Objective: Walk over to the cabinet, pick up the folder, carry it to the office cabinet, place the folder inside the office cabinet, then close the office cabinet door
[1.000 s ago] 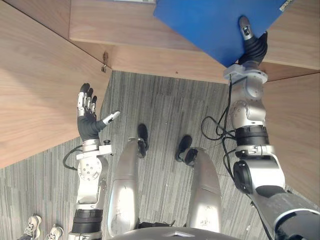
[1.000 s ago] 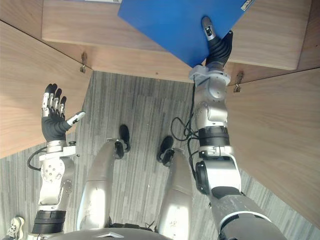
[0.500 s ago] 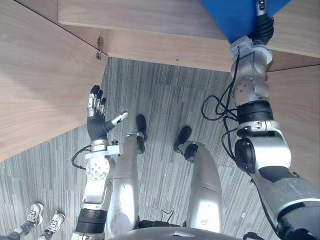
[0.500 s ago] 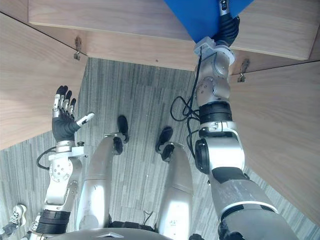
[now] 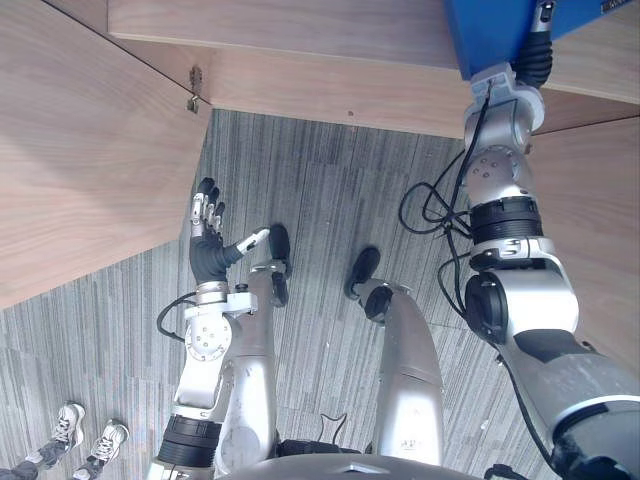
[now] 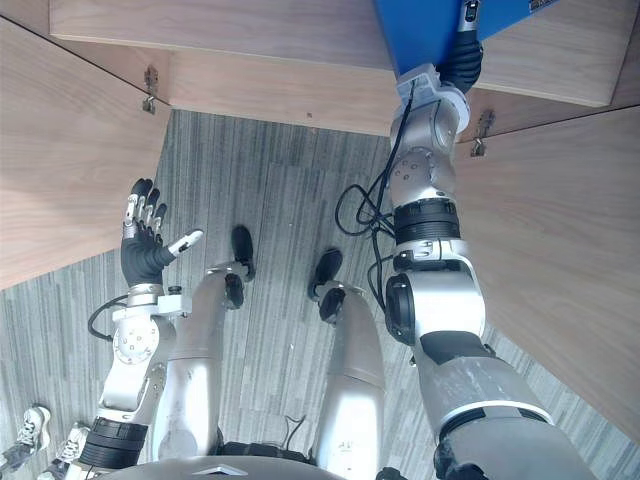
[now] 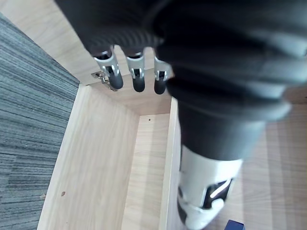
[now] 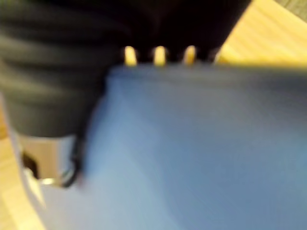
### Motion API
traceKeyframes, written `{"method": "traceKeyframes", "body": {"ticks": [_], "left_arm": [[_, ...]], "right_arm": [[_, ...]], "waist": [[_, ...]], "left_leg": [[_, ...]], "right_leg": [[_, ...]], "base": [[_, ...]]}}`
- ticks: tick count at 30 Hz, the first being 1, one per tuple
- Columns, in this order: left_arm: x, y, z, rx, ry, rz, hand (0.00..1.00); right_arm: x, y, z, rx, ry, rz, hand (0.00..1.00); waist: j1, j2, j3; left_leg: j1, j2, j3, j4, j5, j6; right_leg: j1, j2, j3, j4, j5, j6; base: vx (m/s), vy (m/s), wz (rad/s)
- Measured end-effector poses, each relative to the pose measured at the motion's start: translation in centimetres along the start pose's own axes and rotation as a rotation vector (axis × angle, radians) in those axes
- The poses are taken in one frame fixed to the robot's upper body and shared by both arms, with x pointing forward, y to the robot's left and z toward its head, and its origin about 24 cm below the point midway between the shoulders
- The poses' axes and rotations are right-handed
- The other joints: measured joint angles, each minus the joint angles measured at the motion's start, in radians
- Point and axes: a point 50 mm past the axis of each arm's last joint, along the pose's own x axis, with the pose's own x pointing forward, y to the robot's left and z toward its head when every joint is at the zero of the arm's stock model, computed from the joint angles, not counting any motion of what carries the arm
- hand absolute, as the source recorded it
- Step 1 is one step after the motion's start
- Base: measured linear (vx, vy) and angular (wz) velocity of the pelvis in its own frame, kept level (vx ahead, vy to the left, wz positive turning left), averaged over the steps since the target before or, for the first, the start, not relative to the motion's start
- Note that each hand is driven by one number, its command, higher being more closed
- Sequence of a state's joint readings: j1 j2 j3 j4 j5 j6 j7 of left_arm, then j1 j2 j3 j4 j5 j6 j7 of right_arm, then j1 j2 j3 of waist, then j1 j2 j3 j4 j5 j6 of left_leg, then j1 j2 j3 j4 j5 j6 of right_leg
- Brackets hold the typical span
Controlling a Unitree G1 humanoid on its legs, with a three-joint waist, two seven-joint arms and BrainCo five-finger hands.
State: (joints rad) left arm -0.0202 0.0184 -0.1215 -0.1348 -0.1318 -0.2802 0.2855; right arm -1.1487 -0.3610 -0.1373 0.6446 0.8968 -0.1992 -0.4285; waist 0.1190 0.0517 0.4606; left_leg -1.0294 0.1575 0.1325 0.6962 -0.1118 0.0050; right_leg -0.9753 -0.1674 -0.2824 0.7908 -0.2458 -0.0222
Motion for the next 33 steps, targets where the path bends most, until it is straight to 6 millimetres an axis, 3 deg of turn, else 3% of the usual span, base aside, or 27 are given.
{"method": "traceKeyframes", "body": {"ticks": [14,19,23,28,33], "left_arm": [[0.5,-0.7,-0.6,0.003,0.031,-0.013,0.0],[0.6,-0.7,-0.6,0.002,0.027,-0.014,0.0],[0.6,-0.6,-0.5,0.003,0.027,-0.011,0.0],[0.8,-0.1,-0.5,0.009,0.024,0.009,0.0],[0.8,0.3,-0.4,0.01,0.021,0.035,0.0]], "right_arm": [[-1.0,3.5,1.9,0.046,-0.082,0.114,0.0],[-2.2,4.3,1.2,-0.001,-0.096,0.181,0.0],[-3.1,3.1,1.0,-0.078,-0.128,0.193,0.0],[-3.5,-0.4,-0.2,-0.21,-0.104,0.123,0.0],[-3.5,-2.1,0.1,-0.368,-0.144,0.076,0.0]], "waist": [[0.01,0.0,-0.001],[0.014,0.0,-0.002],[0.015,-0.004,-0.006],[0.011,-0.004,-0.006],[0.011,-0.004,-0.006]], "left_leg": [[0.005,0.007,0.003,-0.018,0.019,0.001],[0.033,0.006,0.005,-0.021,0.019,0.001],[0.036,0.005,0.006,-0.02,0.012,0.006],[0.04,0.001,0.007,-0.018,0.008,0.009],[0.042,0.0,0.009,-0.015,0.006,0.011]], "right_leg": [[0.009,0.009,-0.006,-0.026,0.027,-0.01],[0.035,0.008,-0.006,-0.032,0.027,-0.009],[0.042,0.007,-0.006,-0.034,0.027,-0.009],[0.051,0.003,-0.007,-0.039,0.03,-0.002],[0.054,0.002,-0.006,-0.039,0.032,0.0]], "base": [[-0.03,-0.007,-0.02],[0.0,0.0,0.0],[0.0,0.0,0.0],[0.0,0.0,0.0],[0.0,0.0,0.0]]}}
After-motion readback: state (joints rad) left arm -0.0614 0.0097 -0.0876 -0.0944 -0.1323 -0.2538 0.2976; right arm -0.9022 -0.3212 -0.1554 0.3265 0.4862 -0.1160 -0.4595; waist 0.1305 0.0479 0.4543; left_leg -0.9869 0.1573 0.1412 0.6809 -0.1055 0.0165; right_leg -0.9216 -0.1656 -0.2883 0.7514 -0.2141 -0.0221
